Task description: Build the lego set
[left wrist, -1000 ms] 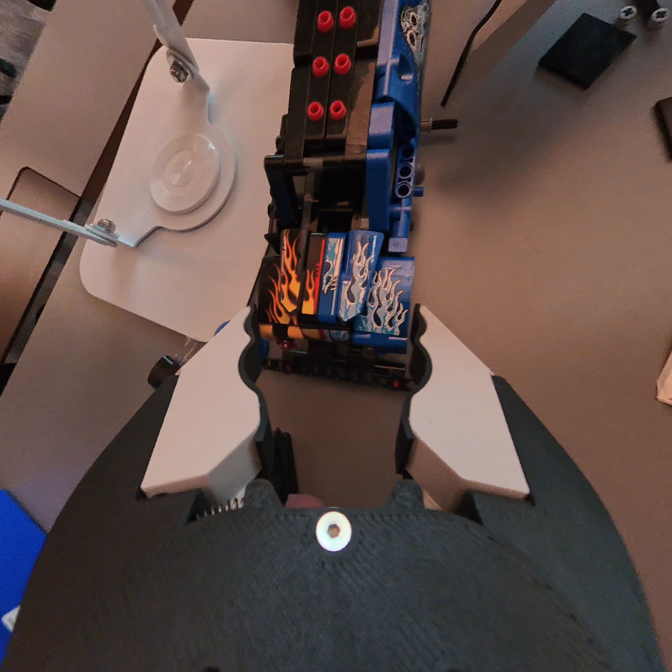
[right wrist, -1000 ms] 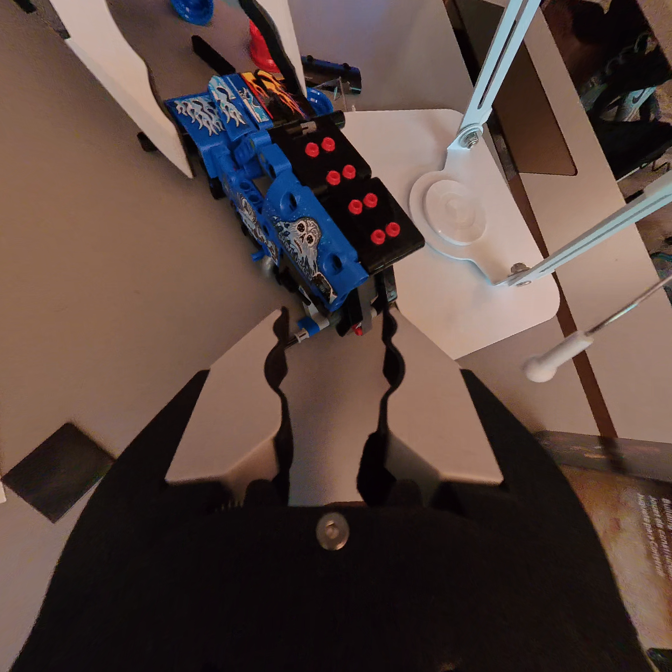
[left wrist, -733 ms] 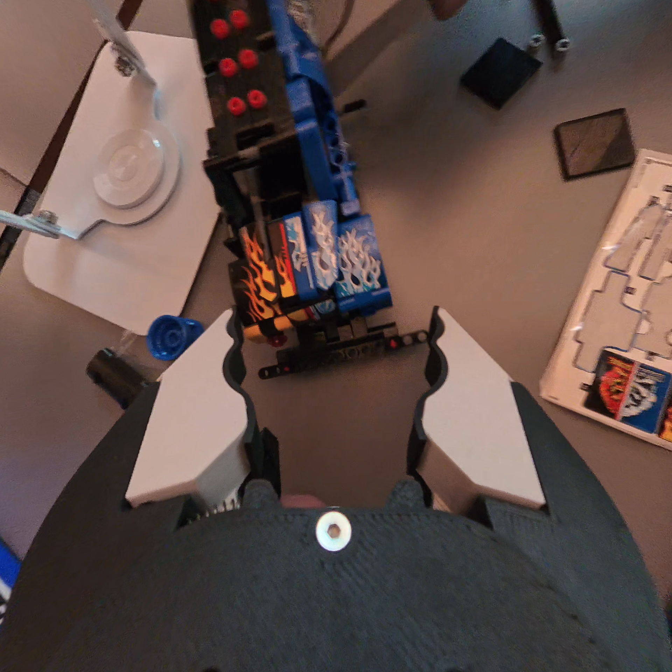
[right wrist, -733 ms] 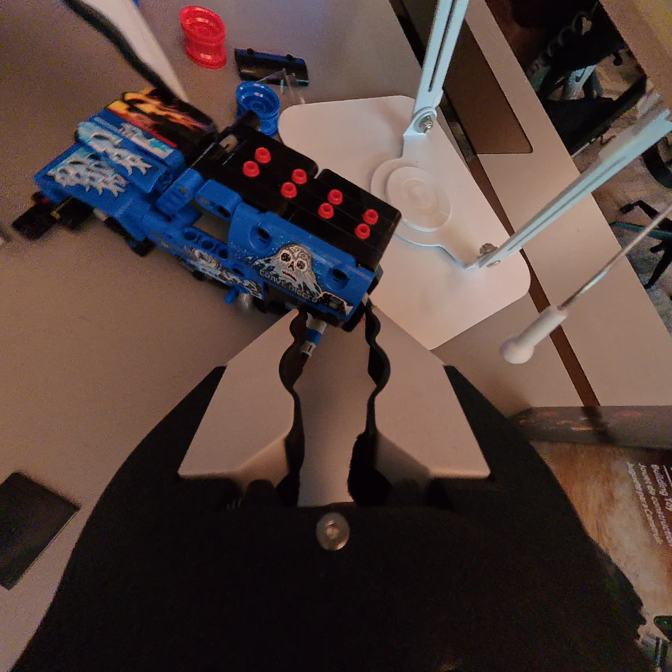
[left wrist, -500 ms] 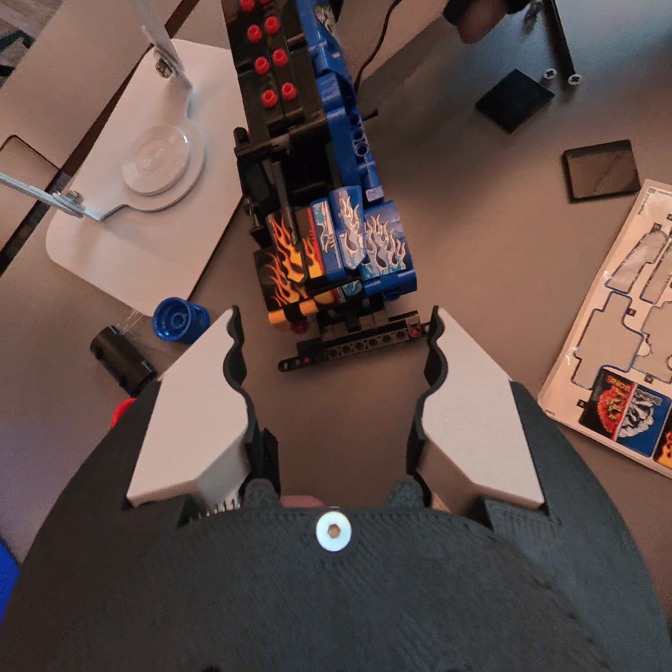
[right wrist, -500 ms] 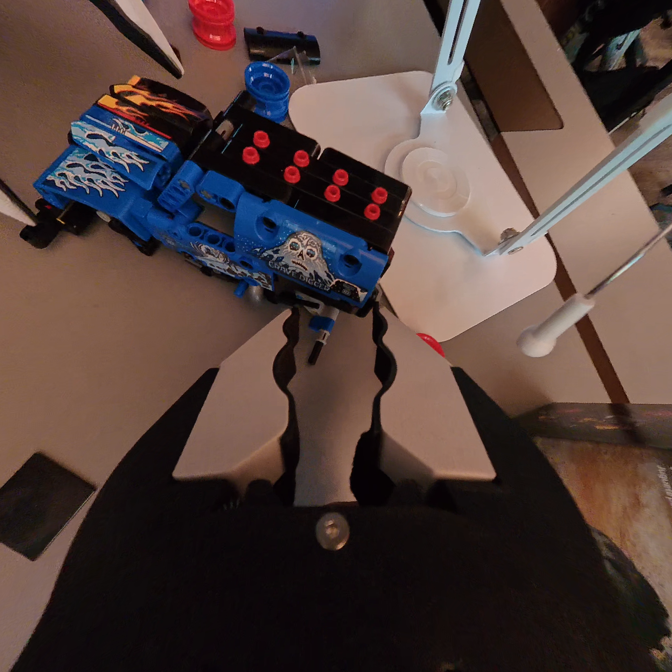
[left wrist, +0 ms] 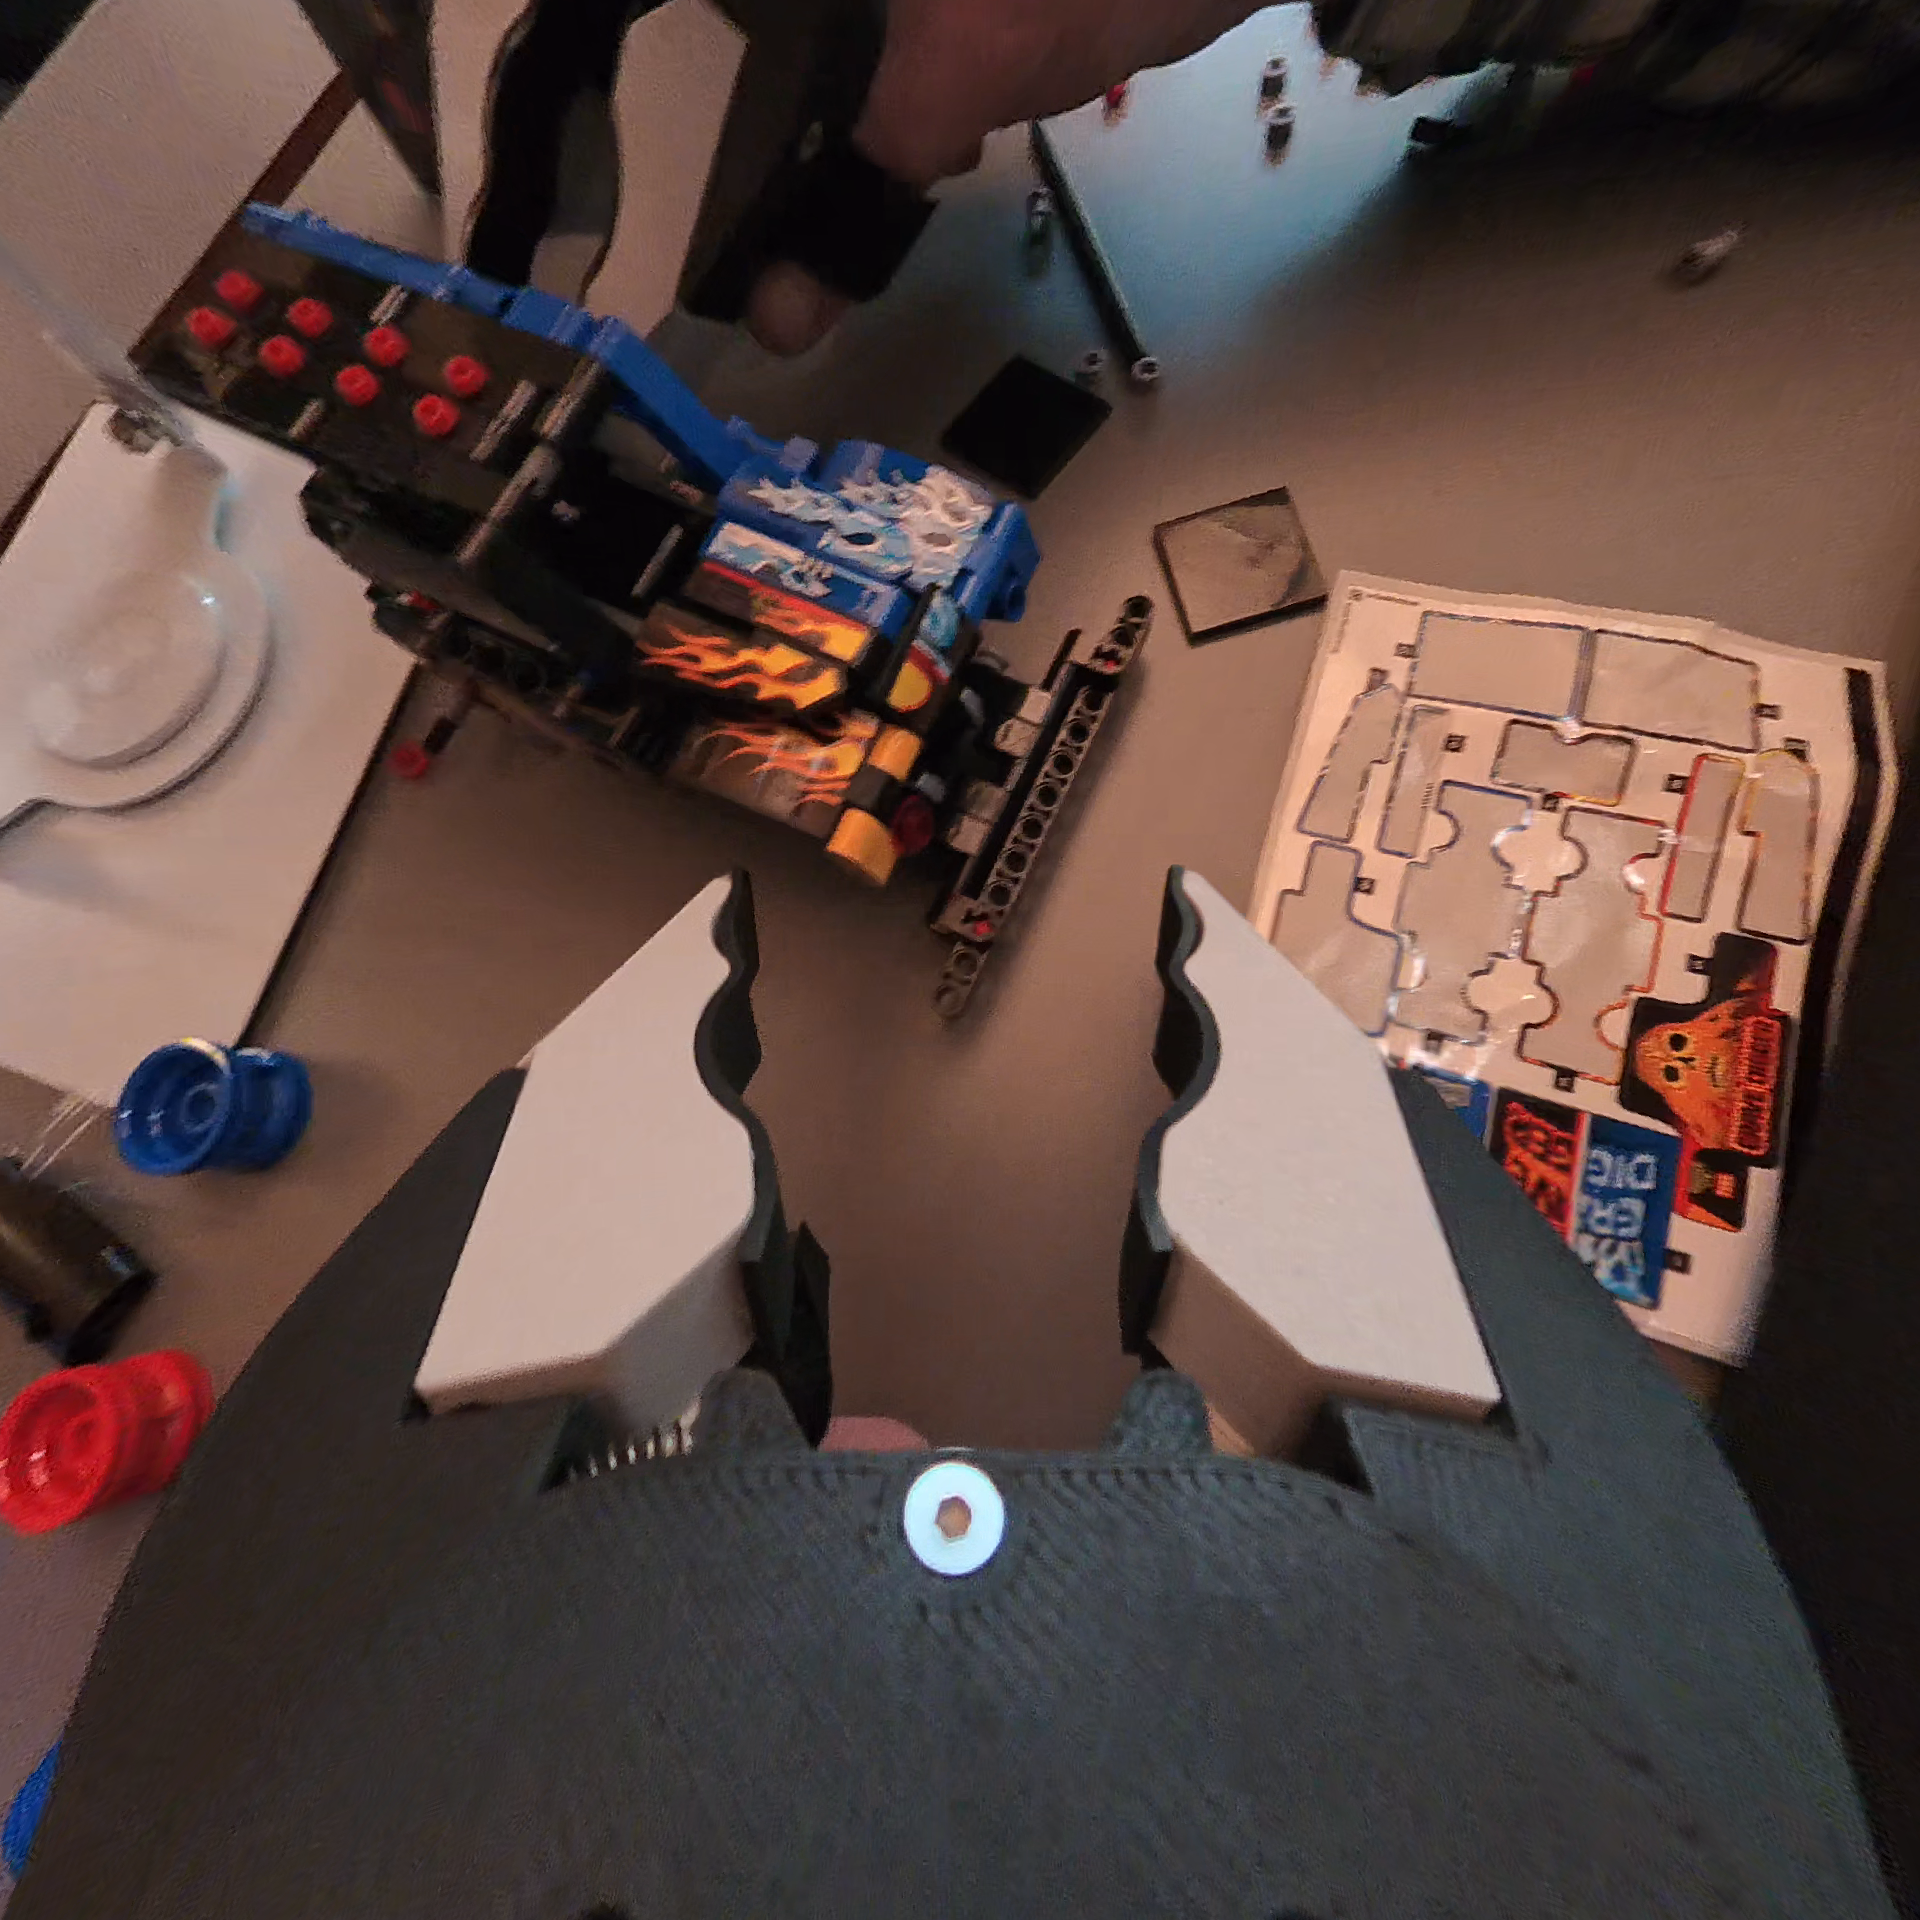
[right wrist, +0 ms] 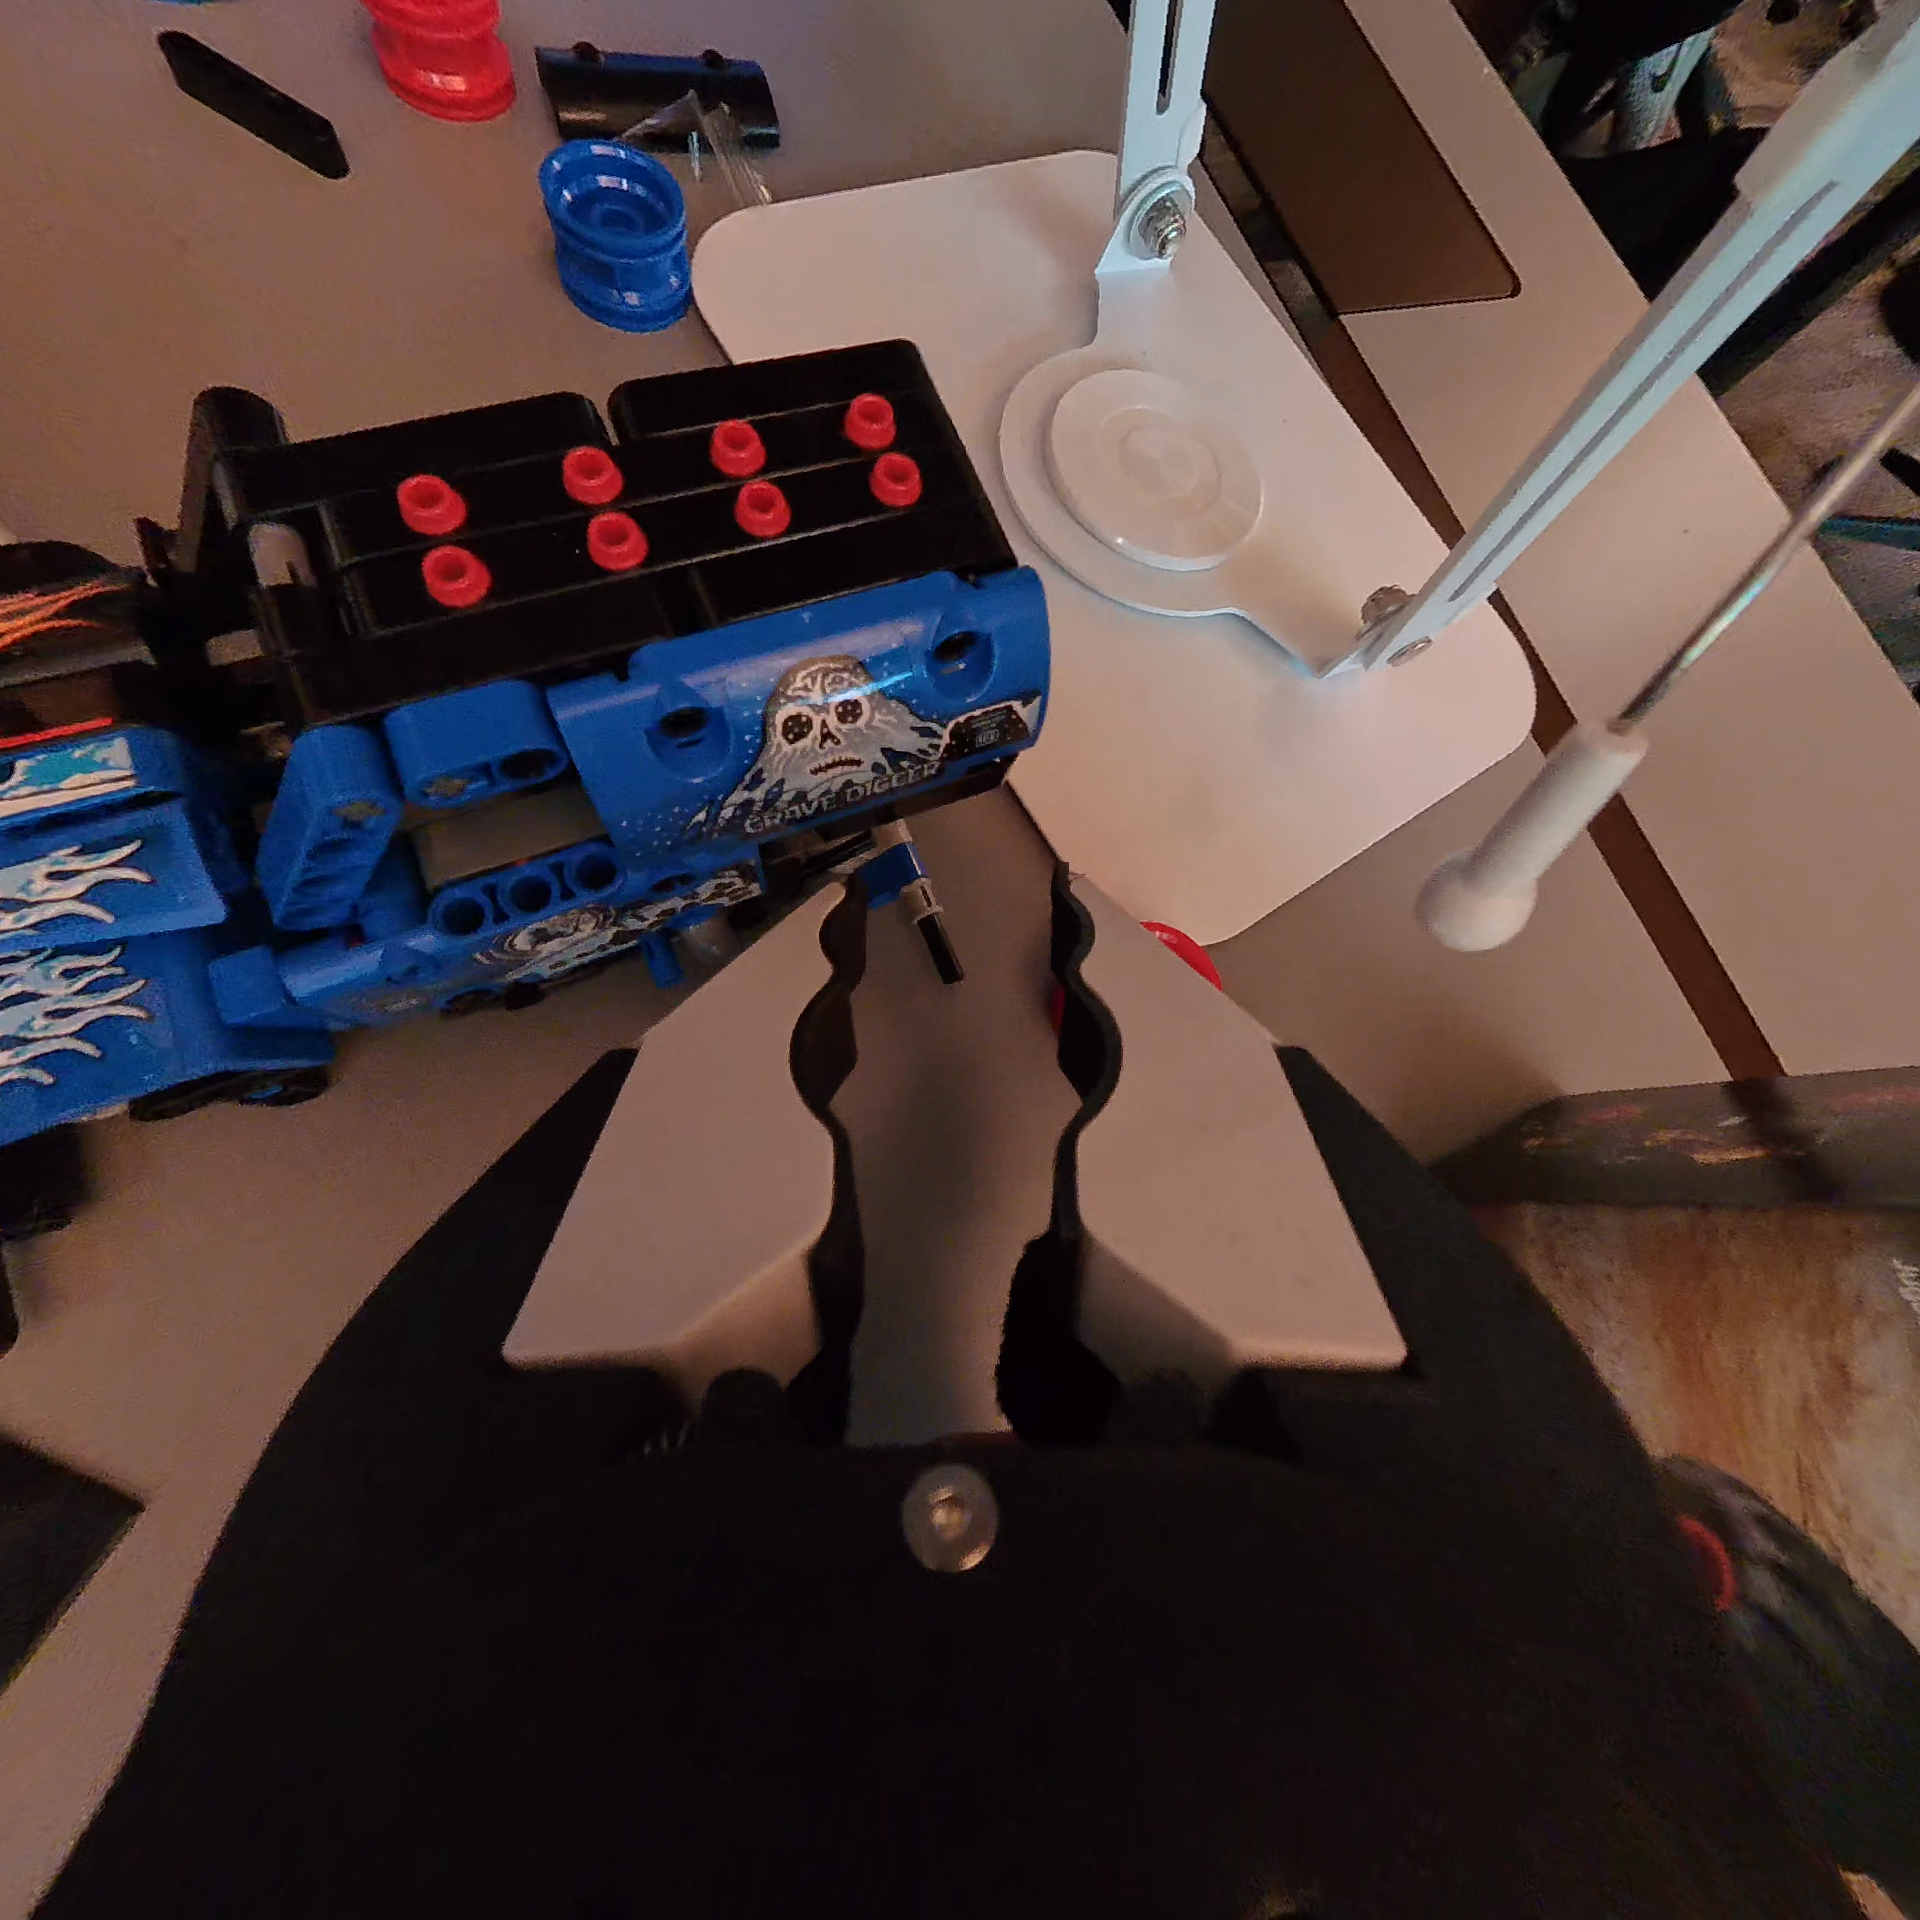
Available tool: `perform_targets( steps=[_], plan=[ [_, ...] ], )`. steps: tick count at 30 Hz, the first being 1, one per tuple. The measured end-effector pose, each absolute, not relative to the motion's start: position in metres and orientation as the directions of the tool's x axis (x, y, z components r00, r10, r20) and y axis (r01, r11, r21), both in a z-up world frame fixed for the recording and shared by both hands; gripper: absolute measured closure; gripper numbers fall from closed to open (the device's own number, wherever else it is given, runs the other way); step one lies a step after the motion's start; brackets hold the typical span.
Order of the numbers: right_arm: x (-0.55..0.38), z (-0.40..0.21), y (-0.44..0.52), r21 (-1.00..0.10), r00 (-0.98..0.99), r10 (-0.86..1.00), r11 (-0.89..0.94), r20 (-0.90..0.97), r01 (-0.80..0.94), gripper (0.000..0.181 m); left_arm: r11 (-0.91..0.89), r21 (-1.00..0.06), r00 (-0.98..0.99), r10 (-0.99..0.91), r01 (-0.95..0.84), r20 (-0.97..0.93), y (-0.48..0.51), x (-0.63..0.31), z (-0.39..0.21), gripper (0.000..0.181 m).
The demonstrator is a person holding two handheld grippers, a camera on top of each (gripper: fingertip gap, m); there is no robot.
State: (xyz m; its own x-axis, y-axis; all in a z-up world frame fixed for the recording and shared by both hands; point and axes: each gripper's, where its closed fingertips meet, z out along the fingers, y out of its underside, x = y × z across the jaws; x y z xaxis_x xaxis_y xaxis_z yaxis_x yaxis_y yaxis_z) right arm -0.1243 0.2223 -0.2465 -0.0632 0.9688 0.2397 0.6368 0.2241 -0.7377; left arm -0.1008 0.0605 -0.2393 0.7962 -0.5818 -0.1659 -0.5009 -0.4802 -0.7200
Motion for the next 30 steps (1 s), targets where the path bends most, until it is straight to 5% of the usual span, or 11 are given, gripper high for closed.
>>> perform_targets(
  steps=[5, 15, 22, 30],
  plan=[
    [-0.112, -0.244, 0.212, -0.707, -0.143, 0.975, 0.220, 0.168, 0.672, 0.147, -0.478, -0.777, 0.848, -0.513, -0.410, -0.132, 0.074, -0.115, -0.231, 0.108],
    [-0.112, -0.243, 0.197, -0.704, -0.187, 0.974, 0.221, 0.127, 0.675, 0.149, -0.347, -0.761, 0.676, -0.720, -0.549, -0.159, 0.059, -0.044, -0.243, 0.109],
    [-0.100, -0.235, 0.192, -0.706, -0.229, 0.972, 0.194, 0.046, 0.681, 0.144, -0.435, -0.803, 0.859, -0.482, -0.408, -0.176, 0.083, -0.123, -0.223, 0.114],
    [-0.078, -0.219, 0.177, -0.710, -0.309, 0.942, 0.130, -0.128, 0.692, 0.129, -0.435, -0.787, 0.853, -0.477, -0.438, -0.211, 0.092, -0.117, -0.232, 0.104]
  ],
)
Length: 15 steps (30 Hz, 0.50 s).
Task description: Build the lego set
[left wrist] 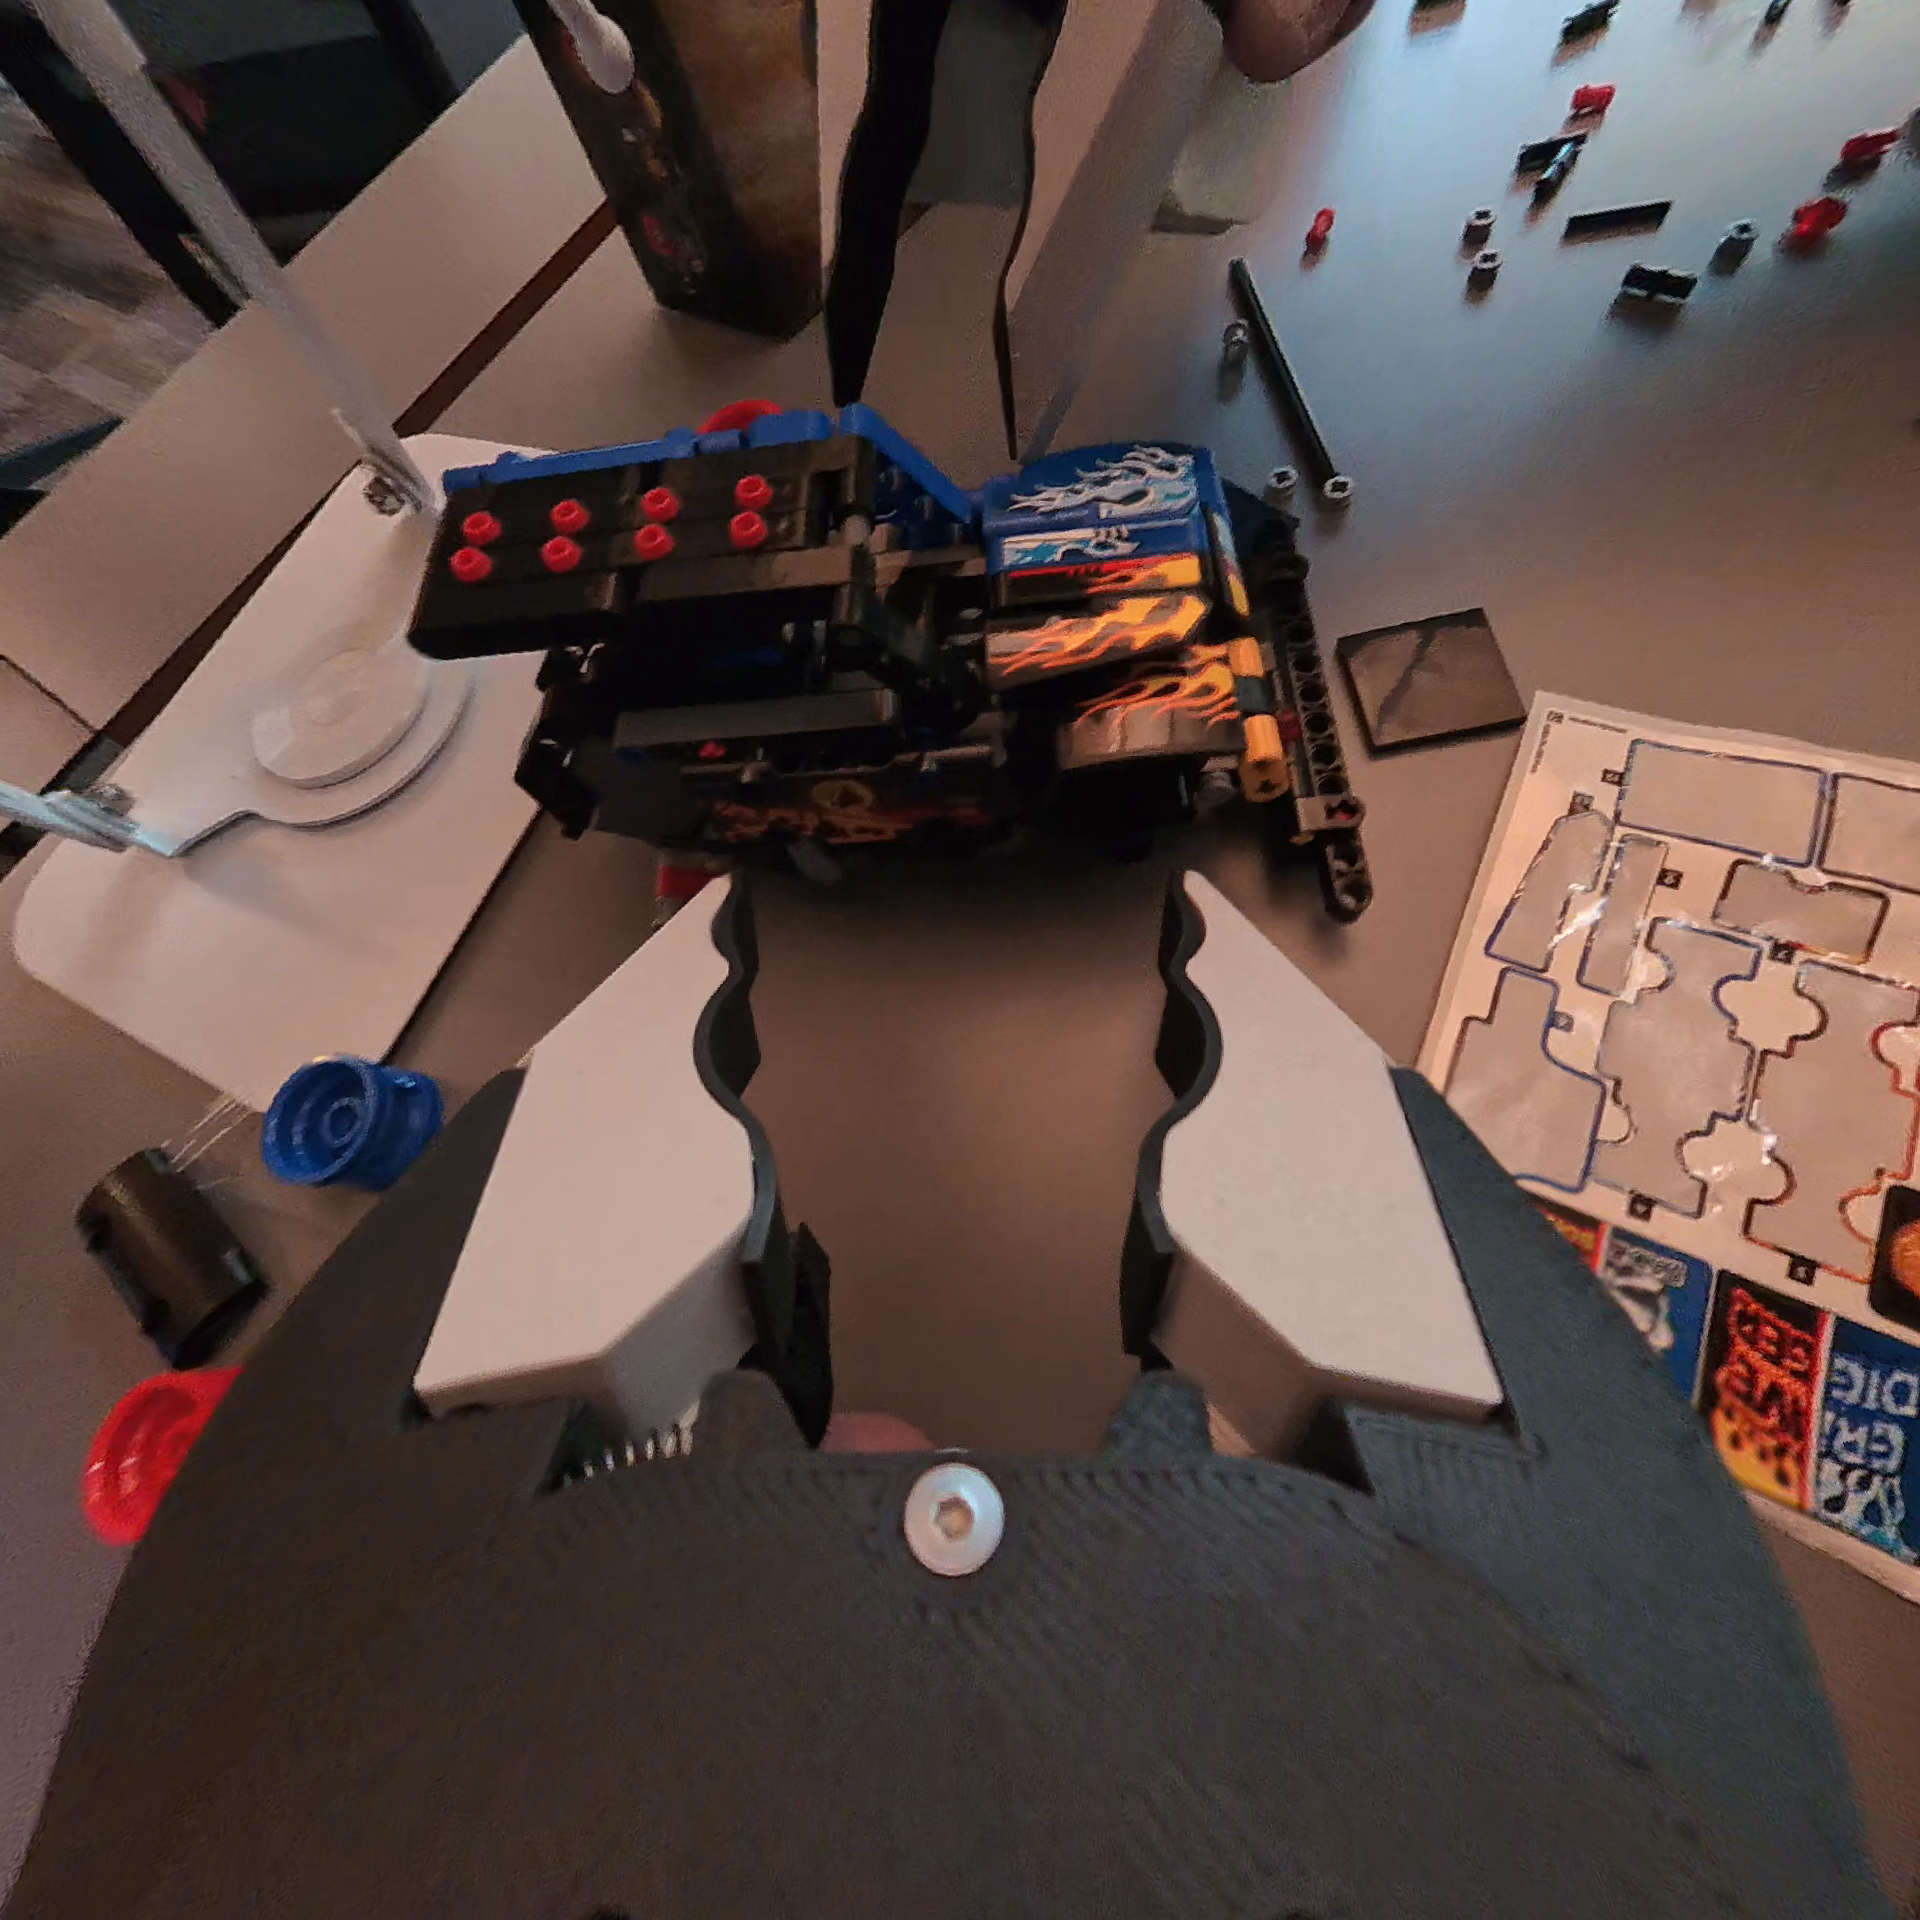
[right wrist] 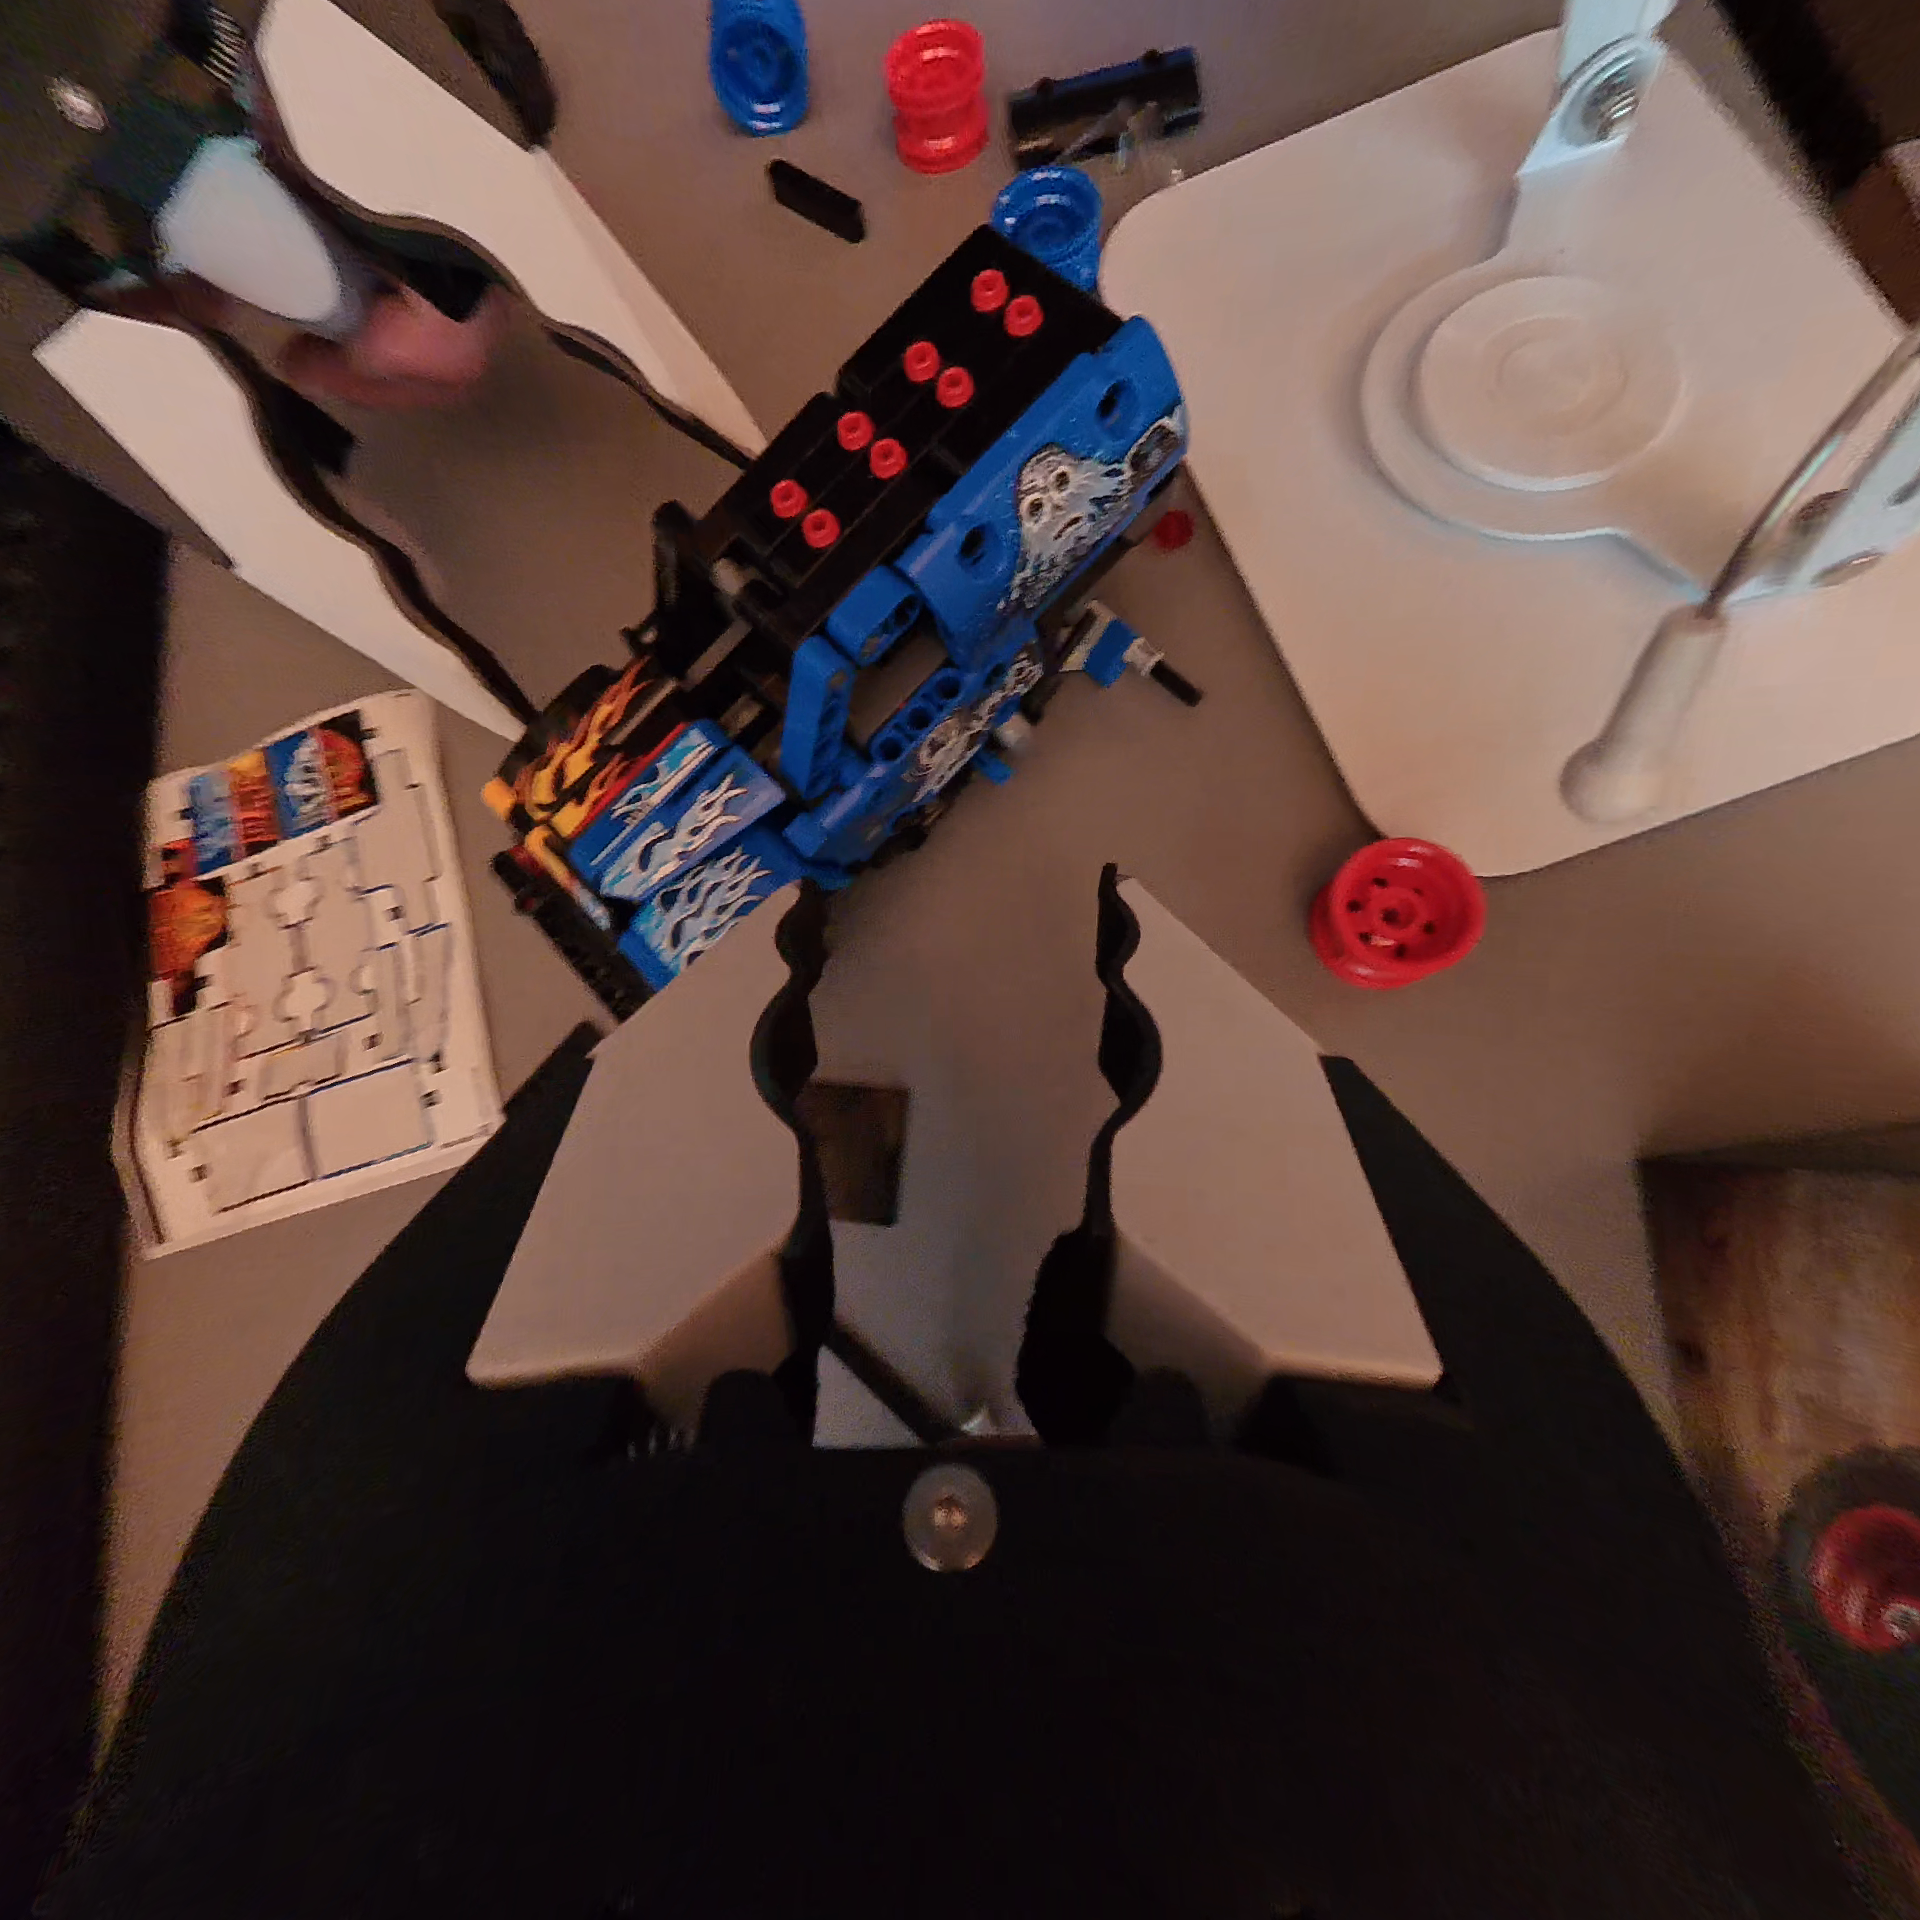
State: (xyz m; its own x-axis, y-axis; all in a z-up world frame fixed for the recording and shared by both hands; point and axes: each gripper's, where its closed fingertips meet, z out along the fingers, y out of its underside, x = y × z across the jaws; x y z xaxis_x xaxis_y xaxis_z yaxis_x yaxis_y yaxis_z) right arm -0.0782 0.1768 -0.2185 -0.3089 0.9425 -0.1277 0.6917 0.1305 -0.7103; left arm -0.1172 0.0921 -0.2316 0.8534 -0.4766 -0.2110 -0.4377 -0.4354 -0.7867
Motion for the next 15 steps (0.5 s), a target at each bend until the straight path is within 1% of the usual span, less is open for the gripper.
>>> perform_targets(
  steps=[2, 4, 5, 6, 8, 9, 10, 11, 12, 13, 15],
  plan=[
    [-0.075, -0.216, 0.168, -0.710, -0.333, 0.927, 0.120, -0.170, 0.694, 0.129, -0.415, -0.808, 0.851, -0.491, -0.418, -0.188, 0.094, -0.108, -0.230, 0.103],
    [-0.076, -0.217, 0.159, -0.706, -0.357, 0.915, 0.127, -0.187, 0.696, 0.134, -0.410, -0.821, 0.848, -0.506, -0.397, -0.157, 0.095, -0.100, -0.229, 0.101],
    [-0.077, -0.217, 0.152, -0.705, -0.372, 0.907, 0.131, -0.199, 0.697, 0.139, -0.410, -0.818, 0.844, -0.512, -0.403, -0.159, 0.095, -0.100, -0.230, 0.100],
    [-0.079, -0.216, 0.147, -0.708, -0.384, 0.901, 0.137, -0.201, 0.693, 0.149, -0.415, -0.815, 0.841, -0.520, -0.405, -0.153, 0.095, -0.102, -0.230, 0.100],
    [-0.085, -0.214, 0.139, -0.724, -0.394, 0.899, 0.141, -0.192, 0.675, 0.162, -0.429, -0.815, 0.843, -0.522, -0.389, -0.127, 0.095, -0.111, -0.230, 0.100],
    [-0.089, -0.214, 0.135, -0.731, -0.392, 0.899, 0.131, -0.197, 0.669, 0.161, -0.444, -0.816, 0.847, -0.522, -0.370, -0.100, 0.093, -0.117, -0.231, 0.099],
    [-0.090, -0.215, 0.130, -0.728, -0.400, 0.891, 0.126, -0.216, 0.674, 0.156, -0.469, -0.813, 0.852, -0.520, -0.345, -0.062, 0.090, -0.123, -0.233, 0.098],
    [-0.089, -0.217, 0.123, -0.719, -0.416, 0.878, 0.130, -0.236, 0.683, 0.141, -0.492, -0.812, 0.858, -0.513, -0.314, -0.020, 0.086, -0.128, -0.234, 0.099],
    [-0.089, -0.218, 0.119, -0.714, -0.424, 0.872, 0.132, -0.246, 0.687, 0.136, -0.509, -0.815, 0.870, -0.493, -0.276, 0.013, 0.084, -0.135, -0.234, 0.106],
    [-0.090, -0.218, 0.119, -0.711, -0.415, 0.878, 0.133, -0.239, 0.691, 0.136, -0.507, -0.826, 0.882, -0.470, -0.244, 0.029, 0.083, -0.142, -0.229, 0.109],
    [-0.094, -0.217, 0.123, -0.721, -0.395, 0.889, 0.113, -0.234, 0.684, 0.129, -0.473, -0.858, 0.893, -0.449, -0.199, 0.040, 0.080, -0.149, -0.214, 0.107]
  ],
)
